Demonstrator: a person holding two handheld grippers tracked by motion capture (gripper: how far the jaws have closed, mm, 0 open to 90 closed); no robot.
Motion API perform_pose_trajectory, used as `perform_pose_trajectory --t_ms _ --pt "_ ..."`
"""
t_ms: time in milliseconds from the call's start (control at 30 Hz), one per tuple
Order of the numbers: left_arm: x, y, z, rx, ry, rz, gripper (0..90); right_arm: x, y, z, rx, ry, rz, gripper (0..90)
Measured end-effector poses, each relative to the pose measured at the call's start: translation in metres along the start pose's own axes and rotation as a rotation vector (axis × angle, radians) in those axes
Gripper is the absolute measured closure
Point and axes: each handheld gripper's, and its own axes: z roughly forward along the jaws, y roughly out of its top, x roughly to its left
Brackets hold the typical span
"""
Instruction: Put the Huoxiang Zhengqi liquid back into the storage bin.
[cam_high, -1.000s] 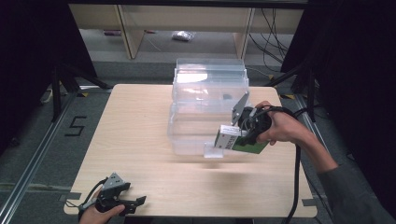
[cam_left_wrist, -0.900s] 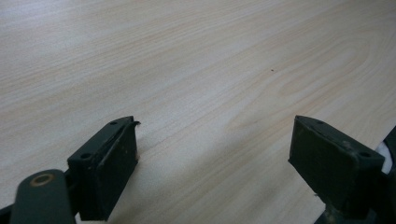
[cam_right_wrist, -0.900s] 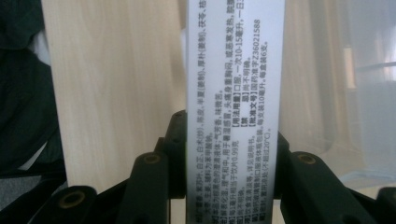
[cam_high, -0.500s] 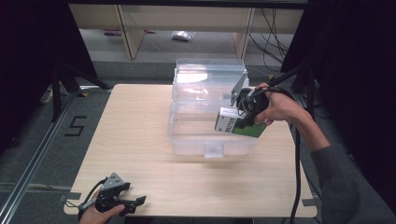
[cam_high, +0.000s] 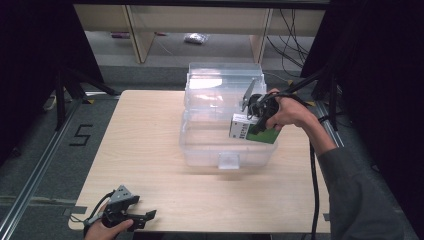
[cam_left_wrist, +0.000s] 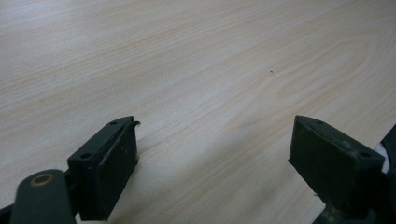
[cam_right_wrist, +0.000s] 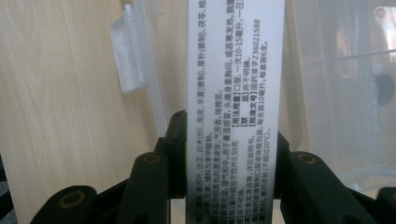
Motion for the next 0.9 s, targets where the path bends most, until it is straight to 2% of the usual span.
perform_pose_trajectory --t_ms 233,267,367,400,433,500,567,600,633,667,733,767,833,867,900 --pt "0.000 0.000 0.000 0.000 -0.005 0.006 14.8 -0.006 -0.001 0.018 0.002 0.019 -0.011 64.7" --pt "0.000 0.000 0.000 0.001 -0.005 0.006 14.8 -0.006 -0.002 0.021 0.014 0.020 0.014 64.7" --pt "-0.001 0.000 0.000 0.000 -0.001 0.002 14.8 -0.009 -0.003 0.028 -0.003 0.026 -0.021 64.7" --pt "-0.001 0.000 0.000 0.001 -0.002 0.004 14.8 -0.007 -0.004 0.030 0.011 0.025 0.009 64.7" --pt "-0.001 0.000 0.000 0.001 -0.002 0.004 14.8 -0.008 -0.004 0.033 0.015 0.026 -0.012 64.6" --pt "0.000 0.000 0.000 0.001 -0.002 0.004 14.8 -0.008 -0.004 0.037 0.023 0.032 -0.015 64.6" --pt "0.000 0.000 0.000 0.006 0.000 0.012 14.8 -0.010 -0.005 0.042 0.005 0.033 -0.032 64.6" --pt "-0.001 0.000 0.000 0.000 -0.002 0.005 14.8 -0.009 -0.006 0.045 0.014 0.040 -0.018 64.6" --pt "0.001 0.000 -0.001 0.018 0.000 0.023 14.8 -0.008 -0.006 0.047 0.020 0.044 -0.013 64.6" --pt "0.001 0.000 -0.001 0.019 0.001 0.024 14.8 -0.009 -0.007 0.052 0.016 0.045 -0.038 64.6" --pt "0.001 0.000 -0.001 0.028 0.001 0.031 14.8 -0.009 -0.007 0.057 0.011 0.053 -0.023 64.6" --pt "0.001 0.000 -0.001 0.025 0.001 0.030 14.8 -0.010 -0.008 0.059 0.007 0.049 -0.039 64.6" --pt "0.001 0.000 -0.001 0.026 -0.001 0.032 14.8 -0.009 -0.009 0.064 0.003 0.064 -0.030 64.6" --pt "-0.001 0.000 0.000 0.002 -0.001 0.003 14.8 -0.008 -0.009 0.066 0.008 0.071 -0.014 64.6" --pt "0.002 0.000 -0.001 0.027 0.001 0.030 14.8 -0.008 -0.010 0.067 0.009 0.073 -0.025 64.5"
